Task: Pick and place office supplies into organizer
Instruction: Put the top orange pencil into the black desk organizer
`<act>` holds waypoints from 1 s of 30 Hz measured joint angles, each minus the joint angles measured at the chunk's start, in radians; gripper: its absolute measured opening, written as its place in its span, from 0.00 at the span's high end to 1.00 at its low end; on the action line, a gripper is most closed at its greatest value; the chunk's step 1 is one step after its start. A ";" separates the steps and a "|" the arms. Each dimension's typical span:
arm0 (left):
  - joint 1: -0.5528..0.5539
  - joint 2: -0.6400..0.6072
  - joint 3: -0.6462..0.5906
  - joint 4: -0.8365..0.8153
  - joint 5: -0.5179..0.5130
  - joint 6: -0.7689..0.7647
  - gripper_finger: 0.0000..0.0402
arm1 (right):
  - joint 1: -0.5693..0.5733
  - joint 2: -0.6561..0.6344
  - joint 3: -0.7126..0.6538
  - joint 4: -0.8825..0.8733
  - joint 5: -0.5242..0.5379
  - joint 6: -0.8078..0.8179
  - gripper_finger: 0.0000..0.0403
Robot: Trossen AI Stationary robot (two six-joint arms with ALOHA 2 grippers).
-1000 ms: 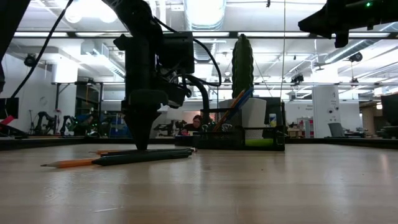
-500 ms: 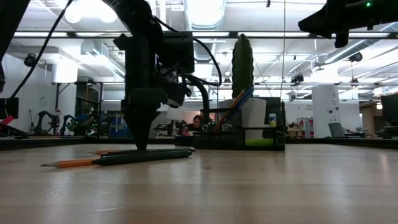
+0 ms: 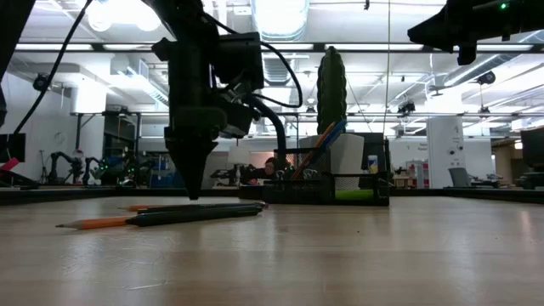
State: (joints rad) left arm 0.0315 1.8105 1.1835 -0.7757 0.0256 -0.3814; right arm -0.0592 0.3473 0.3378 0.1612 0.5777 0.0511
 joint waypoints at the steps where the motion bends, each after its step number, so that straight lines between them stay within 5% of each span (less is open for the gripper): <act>1: 0.000 -0.004 0.000 0.000 0.000 -0.002 1.00 | 0.000 0.000 0.000 0.000 0.000 0.001 0.87; 10: 0.000 -0.068 0.000 0.038 -0.020 -0.056 1.00 | 0.000 0.002 0.000 0.000 -0.002 0.001 0.87; 15: -0.016 -0.209 -0.061 0.298 -0.160 -0.056 1.00 | 0.000 0.002 0.000 0.000 -0.020 0.000 0.87; 23: -0.012 -0.549 -0.376 0.789 -0.316 -0.093 1.00 | 0.000 0.016 0.000 0.000 -0.221 -0.033 0.85; 30: -0.011 -0.857 -0.691 1.240 -0.326 -0.136 1.00 | 0.000 0.109 0.000 0.001 -0.275 -0.020 0.76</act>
State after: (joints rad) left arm 0.0200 0.9538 0.4926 0.4644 -0.3004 -0.5175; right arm -0.0589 0.4564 0.3378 0.1621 0.3028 0.0311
